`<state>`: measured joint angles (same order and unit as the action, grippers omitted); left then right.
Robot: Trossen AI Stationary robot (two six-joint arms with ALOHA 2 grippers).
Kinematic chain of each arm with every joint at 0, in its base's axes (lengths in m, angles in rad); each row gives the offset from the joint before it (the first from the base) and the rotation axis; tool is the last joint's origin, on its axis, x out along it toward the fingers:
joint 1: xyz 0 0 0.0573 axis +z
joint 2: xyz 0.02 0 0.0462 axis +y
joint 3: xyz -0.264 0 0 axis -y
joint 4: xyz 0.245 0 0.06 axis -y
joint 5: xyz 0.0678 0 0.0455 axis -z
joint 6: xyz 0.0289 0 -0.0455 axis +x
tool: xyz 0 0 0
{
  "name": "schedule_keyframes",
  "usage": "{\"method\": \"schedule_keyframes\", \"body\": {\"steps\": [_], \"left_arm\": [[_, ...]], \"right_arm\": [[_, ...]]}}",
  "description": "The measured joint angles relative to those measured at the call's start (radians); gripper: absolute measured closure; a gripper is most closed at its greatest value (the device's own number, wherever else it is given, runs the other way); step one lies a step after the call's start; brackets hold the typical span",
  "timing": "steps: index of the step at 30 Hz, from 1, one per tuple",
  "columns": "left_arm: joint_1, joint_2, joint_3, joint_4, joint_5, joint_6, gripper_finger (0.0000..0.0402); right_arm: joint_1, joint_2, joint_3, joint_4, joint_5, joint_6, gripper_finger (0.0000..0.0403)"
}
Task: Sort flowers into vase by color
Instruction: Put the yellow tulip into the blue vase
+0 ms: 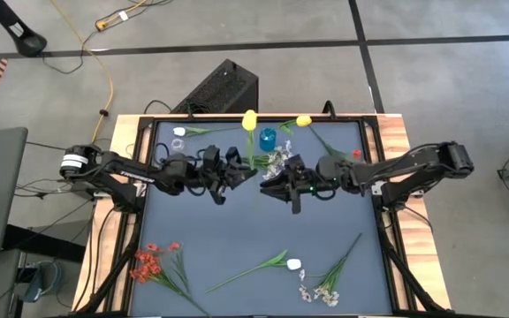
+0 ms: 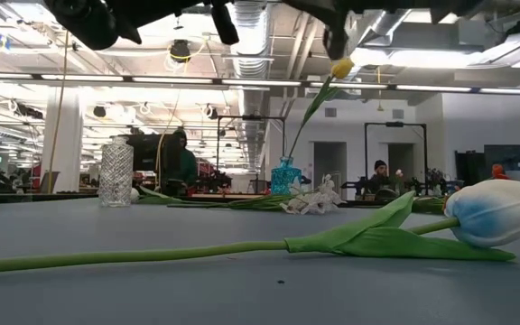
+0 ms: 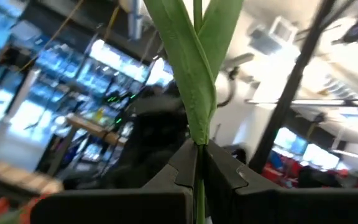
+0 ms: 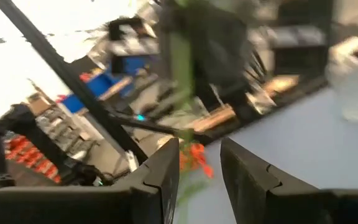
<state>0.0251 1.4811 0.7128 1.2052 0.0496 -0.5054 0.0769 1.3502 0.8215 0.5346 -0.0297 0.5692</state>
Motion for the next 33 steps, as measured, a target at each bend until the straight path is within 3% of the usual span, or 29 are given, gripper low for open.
{"method": "schedule_keyframes", "body": {"steps": [5,17,29,33], "left_arm": [[-0.018,0.000,0.000,-0.033,-0.032,-0.010,0.0401],[-0.039,0.000,0.000,-0.050,-0.065,0.008,0.0401],[-0.039,-0.001,0.001,-0.063,-0.123,-0.012,0.0401],[-0.039,-0.001,0.001,-0.067,-0.123,-0.015,0.0401]], "right_arm": [[0.008,0.047,0.000,0.093,-0.023,-0.049,0.0259],[0.006,0.062,0.000,0.091,-0.025,-0.055,0.0265],[0.005,0.063,0.000,0.088,-0.019,-0.094,0.0384],[0.005,0.063,0.000,0.087,-0.020,-0.073,0.0387]]}}
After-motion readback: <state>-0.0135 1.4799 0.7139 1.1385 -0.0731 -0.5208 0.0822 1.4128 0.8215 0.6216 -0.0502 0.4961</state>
